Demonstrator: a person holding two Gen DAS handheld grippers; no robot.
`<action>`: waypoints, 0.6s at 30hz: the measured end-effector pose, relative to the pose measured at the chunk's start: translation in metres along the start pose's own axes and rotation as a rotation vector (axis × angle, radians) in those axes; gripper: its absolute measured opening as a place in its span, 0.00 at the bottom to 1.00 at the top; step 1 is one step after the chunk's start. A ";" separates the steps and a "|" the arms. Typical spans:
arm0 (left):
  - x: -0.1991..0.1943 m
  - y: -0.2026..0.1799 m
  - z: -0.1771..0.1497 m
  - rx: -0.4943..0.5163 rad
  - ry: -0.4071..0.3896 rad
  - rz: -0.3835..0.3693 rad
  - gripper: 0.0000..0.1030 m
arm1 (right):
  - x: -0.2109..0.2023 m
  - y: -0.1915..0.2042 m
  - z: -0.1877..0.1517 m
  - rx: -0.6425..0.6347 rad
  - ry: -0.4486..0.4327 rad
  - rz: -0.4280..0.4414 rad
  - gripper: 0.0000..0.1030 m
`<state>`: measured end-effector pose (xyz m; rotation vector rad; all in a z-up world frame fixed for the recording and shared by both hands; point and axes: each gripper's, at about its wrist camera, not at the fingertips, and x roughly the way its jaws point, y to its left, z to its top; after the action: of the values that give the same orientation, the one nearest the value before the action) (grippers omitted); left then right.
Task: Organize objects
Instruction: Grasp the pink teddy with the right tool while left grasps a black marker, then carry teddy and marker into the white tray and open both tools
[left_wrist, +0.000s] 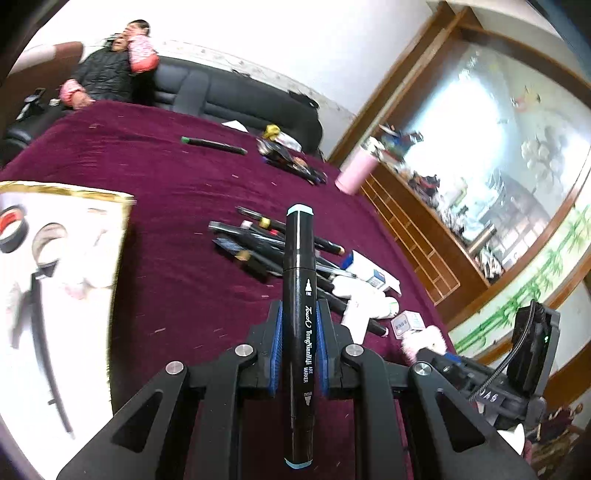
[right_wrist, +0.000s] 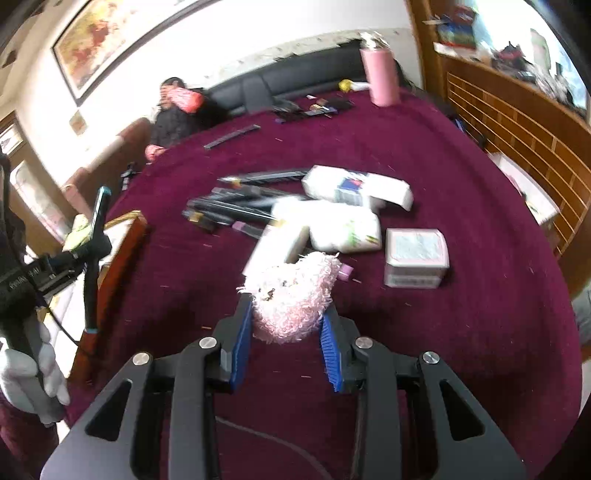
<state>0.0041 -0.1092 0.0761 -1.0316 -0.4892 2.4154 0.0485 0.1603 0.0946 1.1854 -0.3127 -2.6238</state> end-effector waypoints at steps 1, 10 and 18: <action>-0.010 0.008 -0.002 -0.010 -0.010 0.009 0.12 | -0.002 0.007 0.002 -0.015 -0.005 0.012 0.31; -0.102 0.108 -0.009 -0.117 -0.110 0.221 0.13 | 0.024 0.116 0.023 -0.238 0.022 0.121 0.31; -0.121 0.174 0.021 -0.120 -0.076 0.370 0.13 | 0.097 0.222 0.032 -0.344 0.183 0.321 0.31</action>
<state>0.0145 -0.3221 0.0745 -1.1704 -0.5123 2.7878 -0.0083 -0.0765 0.1114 1.1373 -0.0107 -2.1671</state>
